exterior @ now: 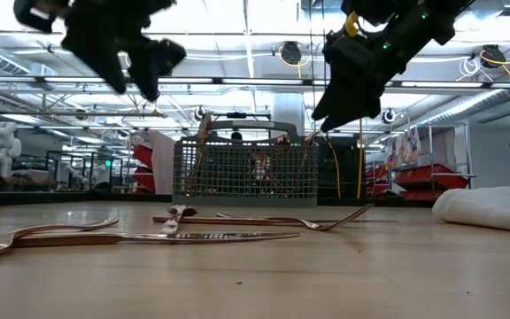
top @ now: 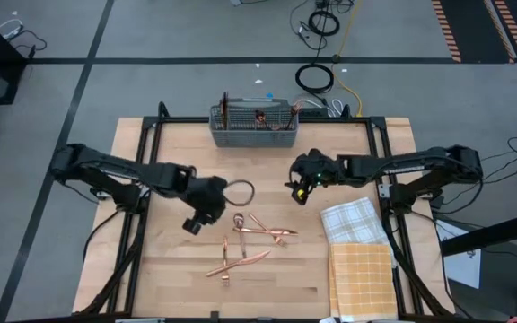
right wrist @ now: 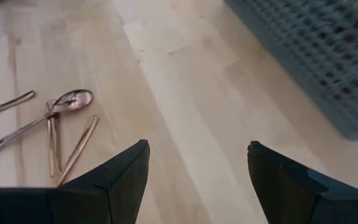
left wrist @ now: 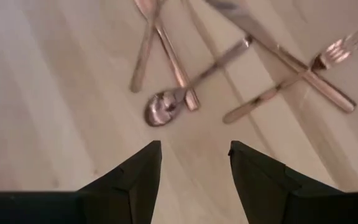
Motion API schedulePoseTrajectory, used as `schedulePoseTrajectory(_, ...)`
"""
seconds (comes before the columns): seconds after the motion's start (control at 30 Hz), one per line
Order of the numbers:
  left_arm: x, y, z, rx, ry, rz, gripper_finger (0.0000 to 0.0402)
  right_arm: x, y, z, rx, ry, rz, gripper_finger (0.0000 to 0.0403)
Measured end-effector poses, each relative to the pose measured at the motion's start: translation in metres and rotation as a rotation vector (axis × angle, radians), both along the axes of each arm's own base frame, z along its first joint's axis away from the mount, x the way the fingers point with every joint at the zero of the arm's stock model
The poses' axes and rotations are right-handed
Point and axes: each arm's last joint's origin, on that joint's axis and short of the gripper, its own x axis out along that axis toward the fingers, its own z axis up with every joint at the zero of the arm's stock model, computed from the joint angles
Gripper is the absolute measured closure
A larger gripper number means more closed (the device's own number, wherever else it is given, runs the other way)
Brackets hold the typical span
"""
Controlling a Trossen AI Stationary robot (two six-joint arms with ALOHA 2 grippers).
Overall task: Sort silverware
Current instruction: Put the bronze spoon into the gray silverware rack
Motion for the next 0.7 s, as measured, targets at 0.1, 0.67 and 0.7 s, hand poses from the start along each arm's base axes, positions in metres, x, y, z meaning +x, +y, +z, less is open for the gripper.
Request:
schedulePoseTrajectory(0.1, 0.013, -0.013, -0.018, -0.003, 0.039, -0.019, 0.0205, 0.005, 0.007, -0.006, 0.026, 0.005, 0.005, 0.0147)
schedulePoseTrajectory(0.67, 0.052, -0.051, -0.070, -0.511, 0.039, 1.423, 0.0205, -0.008, 0.034, -0.019, 0.119, 0.178, 0.020, 0.0147)
schedulePoseTrajectory(0.7, 0.051, -0.054, -0.070, -0.534, 0.024, 1.469, 0.0205, -0.008, 0.034, -0.019, 0.112, 0.180, 0.029, 0.0147)
